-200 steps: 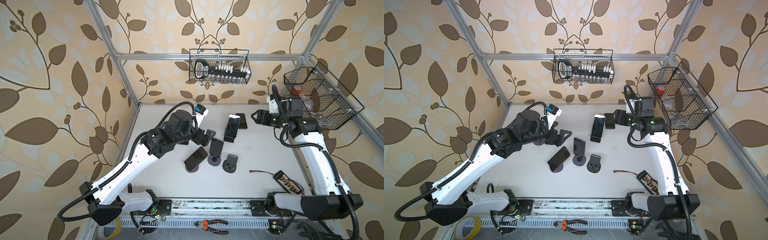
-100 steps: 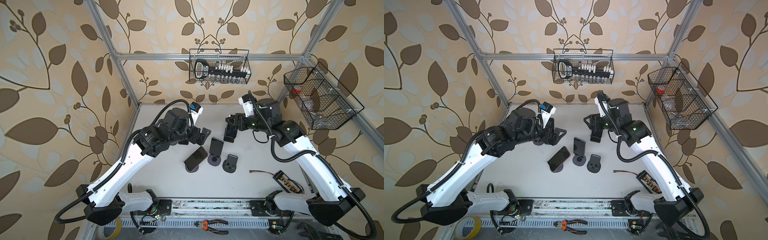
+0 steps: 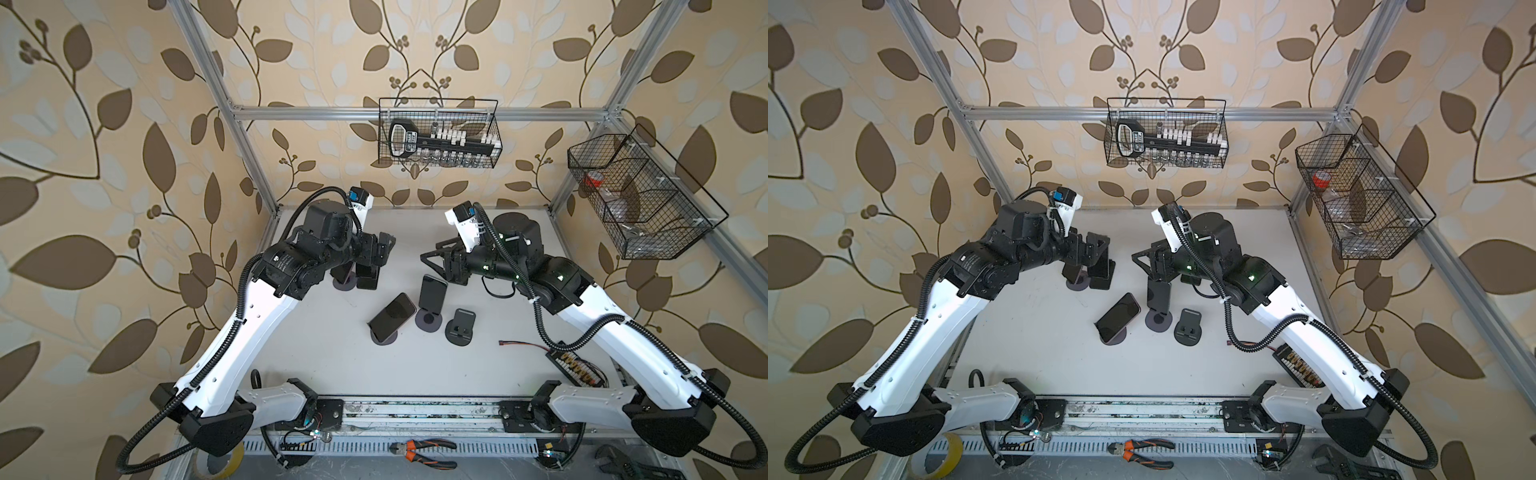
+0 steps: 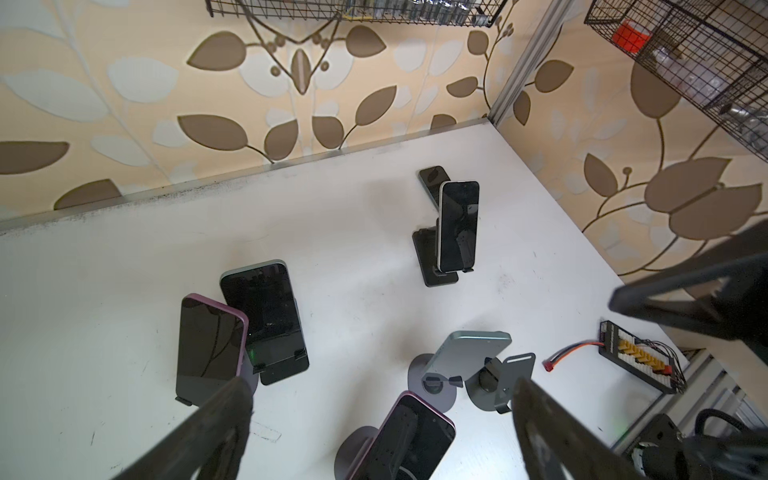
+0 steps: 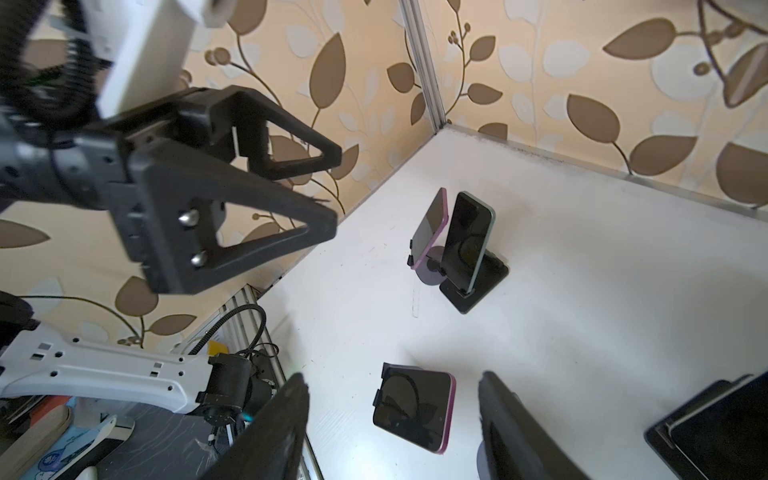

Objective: Remove the phone from the phone stand

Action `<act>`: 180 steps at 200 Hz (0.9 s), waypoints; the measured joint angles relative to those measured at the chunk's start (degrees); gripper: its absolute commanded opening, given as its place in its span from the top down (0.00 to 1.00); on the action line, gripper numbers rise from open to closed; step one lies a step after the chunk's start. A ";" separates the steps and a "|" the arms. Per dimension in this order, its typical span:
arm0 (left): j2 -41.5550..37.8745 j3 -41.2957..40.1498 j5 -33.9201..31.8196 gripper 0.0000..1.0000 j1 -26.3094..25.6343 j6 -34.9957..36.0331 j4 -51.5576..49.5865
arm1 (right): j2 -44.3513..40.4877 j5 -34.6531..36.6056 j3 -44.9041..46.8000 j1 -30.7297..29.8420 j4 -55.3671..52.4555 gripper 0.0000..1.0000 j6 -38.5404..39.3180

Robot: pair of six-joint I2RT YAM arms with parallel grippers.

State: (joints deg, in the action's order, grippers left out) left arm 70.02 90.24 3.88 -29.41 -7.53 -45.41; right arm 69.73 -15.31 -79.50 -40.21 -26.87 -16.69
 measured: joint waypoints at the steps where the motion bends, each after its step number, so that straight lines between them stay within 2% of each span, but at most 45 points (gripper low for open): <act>1: 0.00 -0.02 0.17 0.03 0.07 0.02 0.02 | -0.07 0.00 0.07 -0.07 0.09 0.34 0.00; 34: -0.33 -1.18 3.19 0.02 0.59 1.09 0.52 | -2.60 -0.87 2.16 -2.08 4.59 0.32 0.76; 94: -3.45 -5.27 3.65 0.01 1.81 5.53 0.61 | -1.81 -2.67 4.11 -3.13 9.77 0.32 2.54; 122: -3.87 -5.27 4.17 0.01 3.91 7.67 0.63 | -0.07 -3.30 4.07 -3.85 10.54 0.32 3.52; 180: -3.76 -6.67 10.75 0.01 9.81 10.91 1.29 | 1.01 -4.24 2.75 -5.46 10.45 0.31 6.99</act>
State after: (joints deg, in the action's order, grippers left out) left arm 66.26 83.57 14.63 -19.59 3.38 -44.12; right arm 70.74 -19.55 -76.75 -45.67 -16.43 -9.69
